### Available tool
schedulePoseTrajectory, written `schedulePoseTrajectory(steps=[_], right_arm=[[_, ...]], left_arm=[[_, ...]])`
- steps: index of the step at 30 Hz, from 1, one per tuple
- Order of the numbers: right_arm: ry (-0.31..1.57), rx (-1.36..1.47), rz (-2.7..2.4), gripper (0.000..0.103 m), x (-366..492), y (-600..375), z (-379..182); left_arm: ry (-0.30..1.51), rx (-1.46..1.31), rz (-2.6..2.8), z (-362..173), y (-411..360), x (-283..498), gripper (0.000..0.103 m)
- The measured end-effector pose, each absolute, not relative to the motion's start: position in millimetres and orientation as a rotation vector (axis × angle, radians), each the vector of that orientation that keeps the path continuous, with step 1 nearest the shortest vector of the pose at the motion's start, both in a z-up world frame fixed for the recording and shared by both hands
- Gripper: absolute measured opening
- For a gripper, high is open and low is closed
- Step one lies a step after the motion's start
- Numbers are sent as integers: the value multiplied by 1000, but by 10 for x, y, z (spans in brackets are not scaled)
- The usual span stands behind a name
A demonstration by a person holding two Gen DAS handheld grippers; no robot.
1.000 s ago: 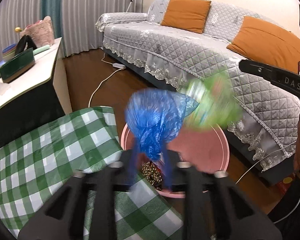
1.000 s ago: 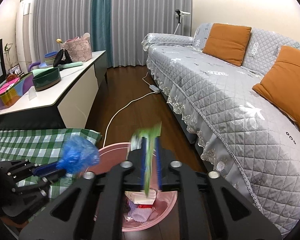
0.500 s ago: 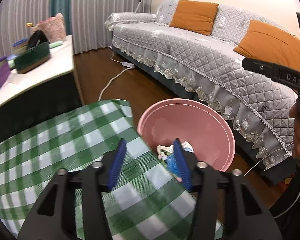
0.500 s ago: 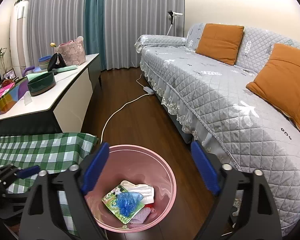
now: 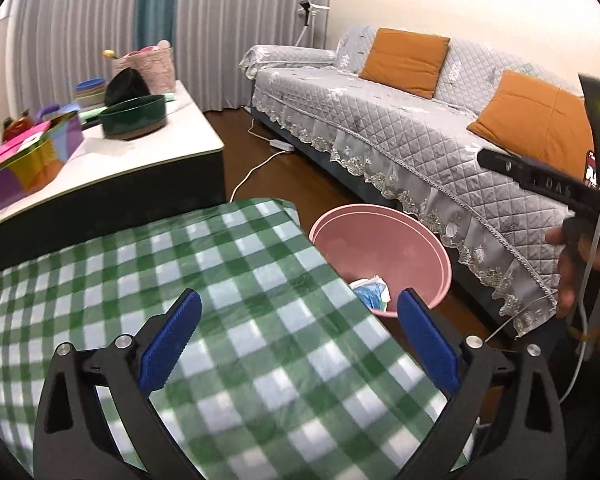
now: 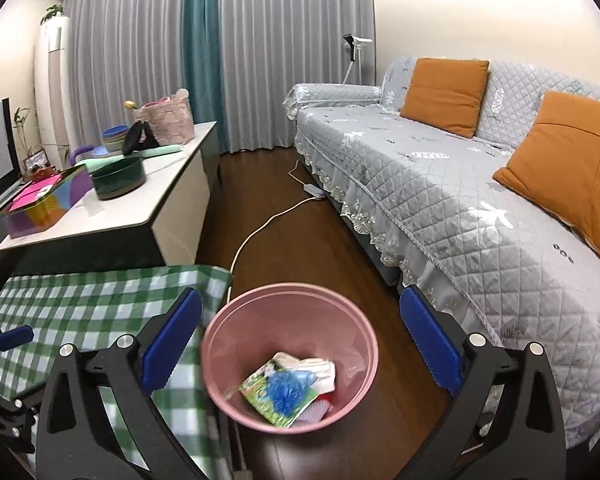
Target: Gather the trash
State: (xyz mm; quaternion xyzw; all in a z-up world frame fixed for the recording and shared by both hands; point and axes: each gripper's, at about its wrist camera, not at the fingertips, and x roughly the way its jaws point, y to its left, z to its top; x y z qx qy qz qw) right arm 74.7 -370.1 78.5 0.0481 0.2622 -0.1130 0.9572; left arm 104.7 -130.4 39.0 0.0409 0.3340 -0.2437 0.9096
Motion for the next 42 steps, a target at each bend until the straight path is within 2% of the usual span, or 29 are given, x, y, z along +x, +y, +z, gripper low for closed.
schedulePoseTrajectory(steps=[7, 23, 42], right_arm=[[523, 75, -215, 98, 338, -3371, 778], [567, 60, -216, 98, -339, -2699, 469], [568, -31, -130, 98, -78, -2170, 392]], left_arm=[[662, 13, -439, 500, -983, 630, 95], [674, -32, -244, 325, -475, -181, 95], [656, -46, -69, 195, -138, -178, 95]])
